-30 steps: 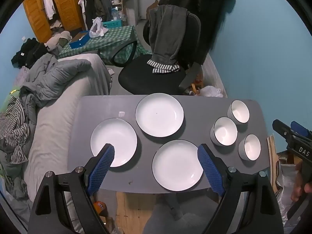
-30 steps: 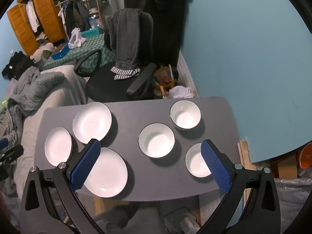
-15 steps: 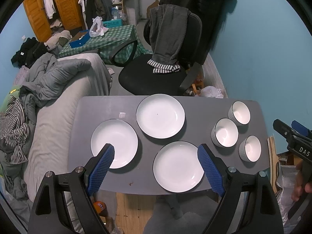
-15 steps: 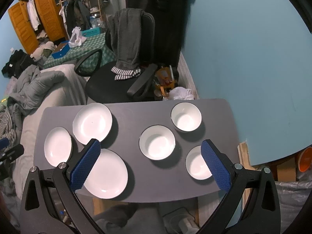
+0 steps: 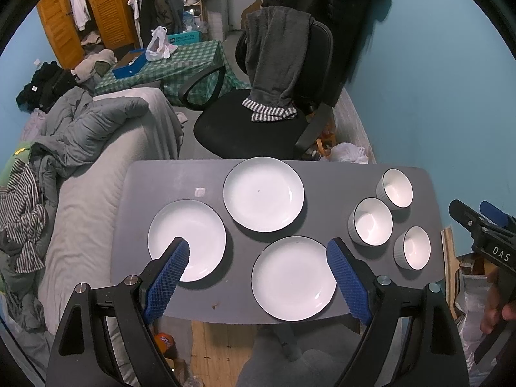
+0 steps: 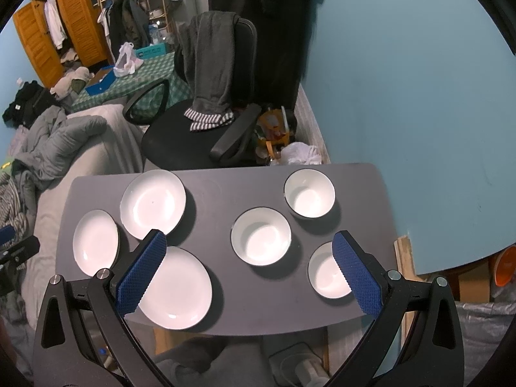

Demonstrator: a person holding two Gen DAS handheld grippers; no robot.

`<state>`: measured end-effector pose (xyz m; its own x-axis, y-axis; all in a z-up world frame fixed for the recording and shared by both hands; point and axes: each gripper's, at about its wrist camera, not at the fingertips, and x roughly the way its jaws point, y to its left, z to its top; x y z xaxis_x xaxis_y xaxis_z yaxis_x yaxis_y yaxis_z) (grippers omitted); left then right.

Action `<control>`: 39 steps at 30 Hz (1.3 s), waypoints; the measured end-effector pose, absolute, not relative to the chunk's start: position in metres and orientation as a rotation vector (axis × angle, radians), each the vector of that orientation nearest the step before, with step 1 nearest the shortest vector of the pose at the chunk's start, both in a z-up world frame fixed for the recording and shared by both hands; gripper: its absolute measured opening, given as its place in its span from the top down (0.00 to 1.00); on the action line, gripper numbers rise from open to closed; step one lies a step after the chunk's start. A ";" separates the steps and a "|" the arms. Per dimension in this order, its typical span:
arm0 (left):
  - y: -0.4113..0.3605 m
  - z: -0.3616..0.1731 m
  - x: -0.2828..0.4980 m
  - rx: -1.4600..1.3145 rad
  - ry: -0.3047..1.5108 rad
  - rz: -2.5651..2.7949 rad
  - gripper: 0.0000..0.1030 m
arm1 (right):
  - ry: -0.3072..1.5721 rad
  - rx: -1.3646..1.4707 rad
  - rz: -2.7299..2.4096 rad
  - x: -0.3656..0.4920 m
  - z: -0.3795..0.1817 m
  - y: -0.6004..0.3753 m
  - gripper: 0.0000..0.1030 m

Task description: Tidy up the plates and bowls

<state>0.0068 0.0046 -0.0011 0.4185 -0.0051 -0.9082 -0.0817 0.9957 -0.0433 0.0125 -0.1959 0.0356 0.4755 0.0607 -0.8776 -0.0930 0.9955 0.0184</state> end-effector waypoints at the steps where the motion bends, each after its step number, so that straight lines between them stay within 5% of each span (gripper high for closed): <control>1: 0.005 -0.001 0.008 -0.086 1.138 0.048 0.14 | 1.070 -0.034 0.094 0.013 0.035 -0.196 0.02; 39: 0.014 -0.002 0.015 -0.100 1.150 0.040 0.14 | 1.085 -0.040 0.098 0.019 0.027 -0.185 0.02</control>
<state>0.0148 0.0138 -0.0024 0.4082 -0.0196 -0.9127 -0.0837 0.9948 -0.0588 0.0195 -0.1852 0.0268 0.4632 0.0596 -0.8843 -0.0992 0.9950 0.0151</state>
